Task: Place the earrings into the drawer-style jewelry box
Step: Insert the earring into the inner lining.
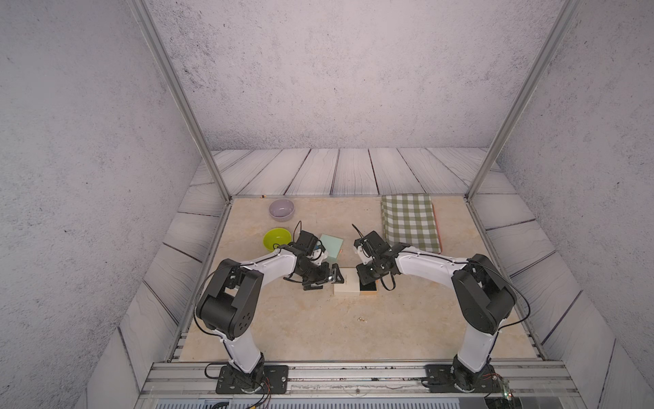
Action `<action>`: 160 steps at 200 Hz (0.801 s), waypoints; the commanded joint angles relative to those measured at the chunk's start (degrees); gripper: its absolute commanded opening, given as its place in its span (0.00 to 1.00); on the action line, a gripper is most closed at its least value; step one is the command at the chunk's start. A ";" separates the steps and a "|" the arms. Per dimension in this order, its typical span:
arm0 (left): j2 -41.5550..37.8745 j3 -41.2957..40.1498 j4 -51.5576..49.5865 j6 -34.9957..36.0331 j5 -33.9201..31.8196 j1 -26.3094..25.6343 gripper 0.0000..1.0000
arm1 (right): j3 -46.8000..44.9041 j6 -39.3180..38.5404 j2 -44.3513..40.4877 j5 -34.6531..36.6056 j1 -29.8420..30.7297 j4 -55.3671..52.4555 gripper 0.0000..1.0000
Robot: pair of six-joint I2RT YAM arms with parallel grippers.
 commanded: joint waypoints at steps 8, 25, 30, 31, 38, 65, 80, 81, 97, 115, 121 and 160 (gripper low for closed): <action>-1.08 -1.01 0.20 -0.05 0.86 0.41 0.99 | -0.91 0.64 0.63 0.11 0.23 -0.43 0.00; -1.18 -1.06 0.20 -0.09 0.93 0.41 0.99 | -0.82 0.67 0.82 0.02 0.23 -0.43 0.00; -1.25 -1.09 0.23 -0.09 0.95 0.40 0.99 | -0.82 0.57 0.89 0.02 0.29 -0.50 0.00; -1.26 -1.09 0.21 -0.09 0.95 0.45 0.99 | -0.82 0.62 0.90 0.02 0.30 -0.51 0.00; -1.27 -1.13 0.28 -0.05 0.95 0.41 0.99 | -0.82 0.56 0.91 0.02 0.32 -0.60 0.00; -1.24 -1.22 0.54 -0.13 1.23 0.40 0.99 | -1.17 0.53 1.29 0.10 0.59 -0.59 0.00; -1.27 -1.31 0.77 -0.34 1.37 0.41 0.99 | -1.35 0.66 1.43 0.28 0.66 -0.62 0.00; -1.31 -1.33 0.83 -0.34 1.38 0.40 0.99 | -1.35 0.66 1.44 0.28 0.66 -0.61 0.00; -1.43 -1.45 0.90 -0.44 1.47 0.40 0.99 | -1.50 0.67 1.56 0.46 0.75 -0.61 0.00; -1.51 -1.69 0.98 -0.44 1.56 0.41 0.99 | -1.57 0.66 1.59 0.55 0.75 -0.60 0.00; -1.61 -1.71 1.15 -0.44 1.61 0.40 0.99 | -1.55 0.67 1.50 0.55 0.75 -0.69 0.00; -1.79 -1.93 1.25 -0.48 1.85 0.41 0.99 | -0.88 0.50 0.04 0.07 0.85 -1.42 0.07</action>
